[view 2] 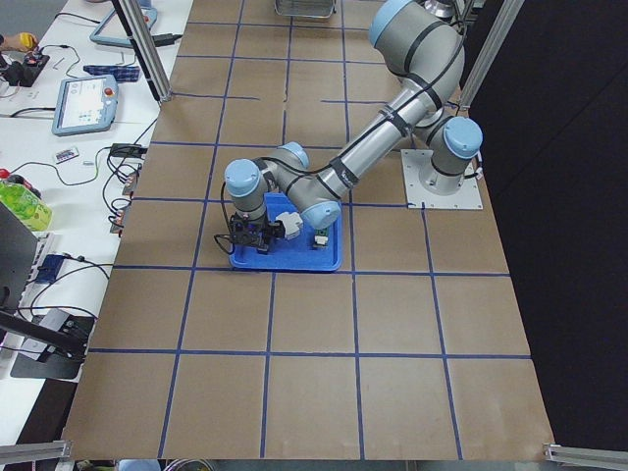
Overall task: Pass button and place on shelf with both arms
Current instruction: 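Move the left gripper above the red push button and align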
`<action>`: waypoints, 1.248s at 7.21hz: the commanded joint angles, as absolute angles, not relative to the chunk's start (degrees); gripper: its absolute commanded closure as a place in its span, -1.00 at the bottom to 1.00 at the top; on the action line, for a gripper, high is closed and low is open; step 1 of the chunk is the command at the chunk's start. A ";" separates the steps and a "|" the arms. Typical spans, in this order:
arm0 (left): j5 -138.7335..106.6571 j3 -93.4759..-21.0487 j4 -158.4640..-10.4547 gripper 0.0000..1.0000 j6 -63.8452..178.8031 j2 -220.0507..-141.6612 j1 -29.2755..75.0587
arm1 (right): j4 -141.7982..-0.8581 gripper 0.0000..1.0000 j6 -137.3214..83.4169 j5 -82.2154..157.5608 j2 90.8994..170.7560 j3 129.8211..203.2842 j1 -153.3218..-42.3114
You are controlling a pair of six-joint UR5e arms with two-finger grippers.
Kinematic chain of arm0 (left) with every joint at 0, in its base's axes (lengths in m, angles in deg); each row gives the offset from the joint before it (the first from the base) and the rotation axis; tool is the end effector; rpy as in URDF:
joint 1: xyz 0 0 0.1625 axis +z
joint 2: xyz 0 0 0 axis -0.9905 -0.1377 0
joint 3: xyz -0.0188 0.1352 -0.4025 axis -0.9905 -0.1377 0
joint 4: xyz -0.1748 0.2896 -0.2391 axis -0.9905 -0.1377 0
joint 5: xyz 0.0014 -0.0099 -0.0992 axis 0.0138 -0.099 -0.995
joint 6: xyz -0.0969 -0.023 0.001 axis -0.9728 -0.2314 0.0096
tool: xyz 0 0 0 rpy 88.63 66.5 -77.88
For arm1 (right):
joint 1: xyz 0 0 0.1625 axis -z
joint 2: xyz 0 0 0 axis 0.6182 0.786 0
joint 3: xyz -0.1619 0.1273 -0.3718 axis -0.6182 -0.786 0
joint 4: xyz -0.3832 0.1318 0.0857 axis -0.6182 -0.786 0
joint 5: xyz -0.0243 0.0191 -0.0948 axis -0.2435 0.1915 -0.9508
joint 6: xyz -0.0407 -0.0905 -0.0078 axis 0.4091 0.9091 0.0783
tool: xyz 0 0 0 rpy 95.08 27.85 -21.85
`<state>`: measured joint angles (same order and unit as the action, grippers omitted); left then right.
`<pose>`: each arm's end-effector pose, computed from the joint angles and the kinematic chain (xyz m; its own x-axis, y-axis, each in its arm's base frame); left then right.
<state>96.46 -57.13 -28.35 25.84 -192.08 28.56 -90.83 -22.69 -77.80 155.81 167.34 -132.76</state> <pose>0.2795 -0.5993 0.2191 -0.1248 -0.9916 -0.0347 -0.9922 0.1245 0.0097 0.1660 -0.4564 0.5077 -0.9905 0.1371 0.0143 0.1340 0.9819 -0.1339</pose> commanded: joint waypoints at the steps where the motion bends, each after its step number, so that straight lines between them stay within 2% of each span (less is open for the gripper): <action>1: 96.46 -57.08 -28.21 -1.00 25.19 -193.60 28.56 | -90.56 -1.00 -22.40 -77.37 155.85 167.34 -132.23; 7: 96.64 -57.09 -27.24 -1.00 27.20 -195.01 29.78 | -89.86 -1.00 -22.23 -77.28 155.77 166.90 -131.88; 9: 96.64 -57.78 -27.33 -1.00 28.00 -195.01 30.06 | -79.28 -1.00 -21.97 -77.20 153.59 160.60 -131.44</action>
<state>96.63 -57.37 -27.32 27.65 -194.98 29.86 -85.68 -22.15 -77.23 155.06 164.31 -131.57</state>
